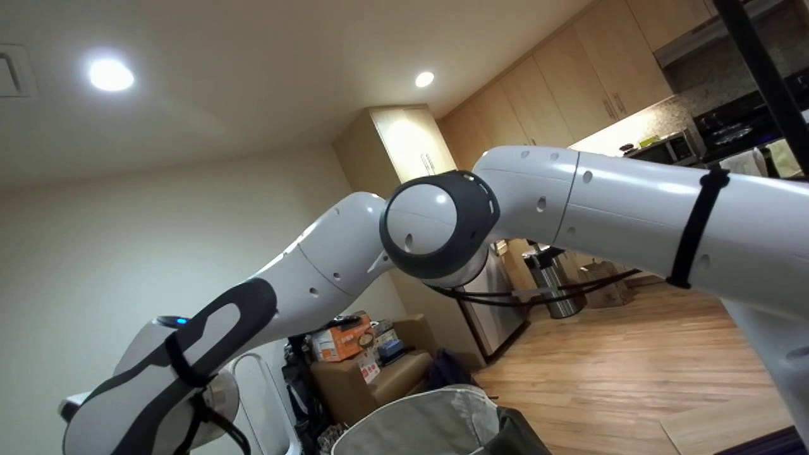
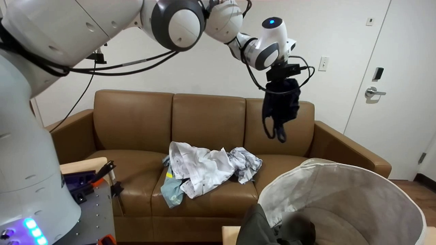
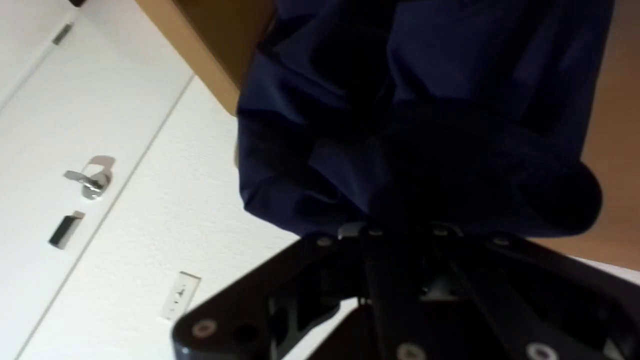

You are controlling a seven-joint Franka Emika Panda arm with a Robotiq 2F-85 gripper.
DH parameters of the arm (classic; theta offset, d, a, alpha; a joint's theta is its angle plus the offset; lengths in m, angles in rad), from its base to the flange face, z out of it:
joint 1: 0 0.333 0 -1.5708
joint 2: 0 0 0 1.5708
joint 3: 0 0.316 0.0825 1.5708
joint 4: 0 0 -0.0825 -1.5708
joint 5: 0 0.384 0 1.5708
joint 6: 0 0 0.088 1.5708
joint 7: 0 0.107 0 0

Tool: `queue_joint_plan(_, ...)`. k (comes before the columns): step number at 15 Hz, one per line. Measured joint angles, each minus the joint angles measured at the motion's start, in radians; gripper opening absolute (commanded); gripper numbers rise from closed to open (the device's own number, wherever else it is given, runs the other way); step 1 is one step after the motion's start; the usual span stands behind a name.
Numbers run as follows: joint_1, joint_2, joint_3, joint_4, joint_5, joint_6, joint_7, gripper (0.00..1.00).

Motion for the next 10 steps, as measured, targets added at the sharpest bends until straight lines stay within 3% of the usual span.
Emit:
queue_joint_plan(4,-0.004,0.036,0.117,-0.099,0.014,0.010,-0.020,0.07)
queue_joint_plan(10,-0.046,0.071,0.108,-0.242,0.014,0.060,-0.070,0.11)
